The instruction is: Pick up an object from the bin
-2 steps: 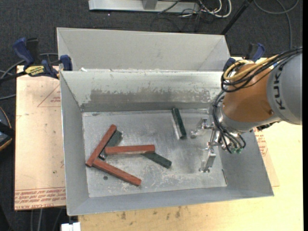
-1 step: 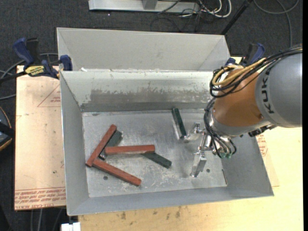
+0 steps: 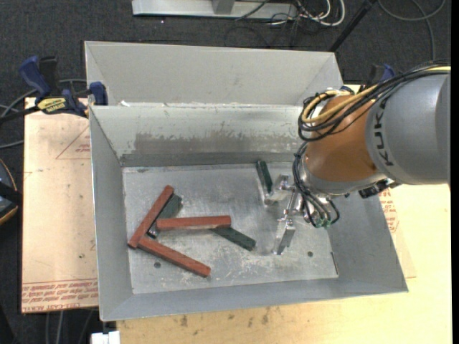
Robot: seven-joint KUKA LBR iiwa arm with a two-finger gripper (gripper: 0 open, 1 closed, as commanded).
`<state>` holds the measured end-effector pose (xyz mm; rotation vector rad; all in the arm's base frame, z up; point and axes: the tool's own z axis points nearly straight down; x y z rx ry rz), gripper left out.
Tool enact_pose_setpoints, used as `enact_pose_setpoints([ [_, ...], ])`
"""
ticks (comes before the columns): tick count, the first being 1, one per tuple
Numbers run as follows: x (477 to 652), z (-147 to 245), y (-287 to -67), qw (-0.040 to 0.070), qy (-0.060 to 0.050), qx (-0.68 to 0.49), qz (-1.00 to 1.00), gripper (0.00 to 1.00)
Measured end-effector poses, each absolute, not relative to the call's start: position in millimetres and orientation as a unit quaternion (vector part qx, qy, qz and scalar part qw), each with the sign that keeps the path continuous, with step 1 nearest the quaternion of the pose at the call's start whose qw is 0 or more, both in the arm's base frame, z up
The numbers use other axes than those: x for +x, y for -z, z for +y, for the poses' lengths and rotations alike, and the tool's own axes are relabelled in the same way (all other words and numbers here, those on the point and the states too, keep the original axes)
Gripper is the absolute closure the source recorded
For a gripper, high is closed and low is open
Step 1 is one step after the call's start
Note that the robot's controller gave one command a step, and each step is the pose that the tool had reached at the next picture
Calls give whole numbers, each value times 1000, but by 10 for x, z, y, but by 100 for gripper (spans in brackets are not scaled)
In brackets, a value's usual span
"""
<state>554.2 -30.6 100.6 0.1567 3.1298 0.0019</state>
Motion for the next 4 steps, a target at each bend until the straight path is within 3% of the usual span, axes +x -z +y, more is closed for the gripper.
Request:
enact_pose_setpoints([
  [1,5470,212,-763,13,-1,22,1000,100],
  [3,5466,213,-775,12,-1,22,1000,100],
  [4,5437,201,-1223,2,0,-1,1000,100],
])
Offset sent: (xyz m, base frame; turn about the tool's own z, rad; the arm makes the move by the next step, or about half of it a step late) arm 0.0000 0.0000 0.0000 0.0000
